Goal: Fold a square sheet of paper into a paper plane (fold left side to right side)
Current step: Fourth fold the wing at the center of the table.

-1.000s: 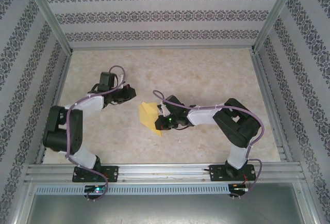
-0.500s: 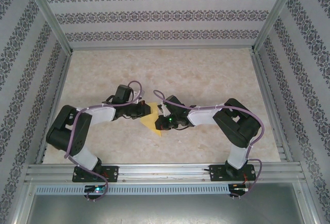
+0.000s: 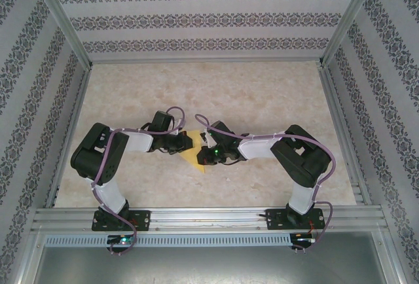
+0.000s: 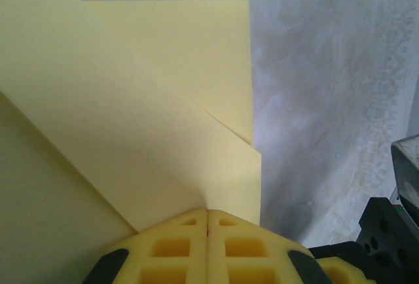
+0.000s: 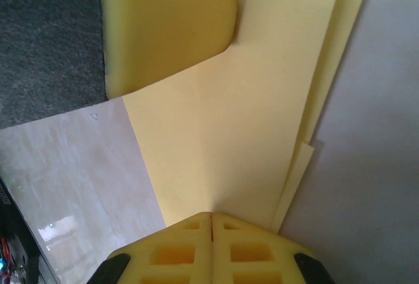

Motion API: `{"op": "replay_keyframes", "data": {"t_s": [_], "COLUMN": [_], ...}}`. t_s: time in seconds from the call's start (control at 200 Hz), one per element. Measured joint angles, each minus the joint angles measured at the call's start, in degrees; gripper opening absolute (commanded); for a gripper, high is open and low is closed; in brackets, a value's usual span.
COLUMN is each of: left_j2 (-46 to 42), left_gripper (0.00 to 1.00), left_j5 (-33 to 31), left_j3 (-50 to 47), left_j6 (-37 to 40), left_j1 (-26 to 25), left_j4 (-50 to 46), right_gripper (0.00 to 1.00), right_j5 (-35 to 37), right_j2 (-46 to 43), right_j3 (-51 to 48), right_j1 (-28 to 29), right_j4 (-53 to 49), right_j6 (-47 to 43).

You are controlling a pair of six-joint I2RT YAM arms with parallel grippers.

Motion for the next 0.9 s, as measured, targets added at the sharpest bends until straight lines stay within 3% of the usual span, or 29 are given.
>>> {"op": "replay_keyframes", "data": {"t_s": [0.31, 0.54, 0.899], "left_j2": [-0.7, -1.0, -1.0], "left_gripper": [0.00, 0.00, 0.00], "left_j5": [-2.3, -3.3, -3.3], "left_j3": [-0.4, -0.5, -0.5], "left_j6": [0.0, 0.0, 0.0], "left_j1": [-1.0, -1.4, -1.4], "left_j4": [0.2, 0.2, 0.1], "right_gripper": [0.00, 0.00, 0.00], "right_j5": [-1.9, -4.8, -4.6], "right_j2": [-1.1, -4.6, -1.0], "right_j3": [2.8, 0.5, -0.1], "right_j1": [-1.1, -1.5, -1.4], "right_j4": [-5.9, -0.3, 4.9], "right_j6": [0.2, 3.8, 6.7]}}
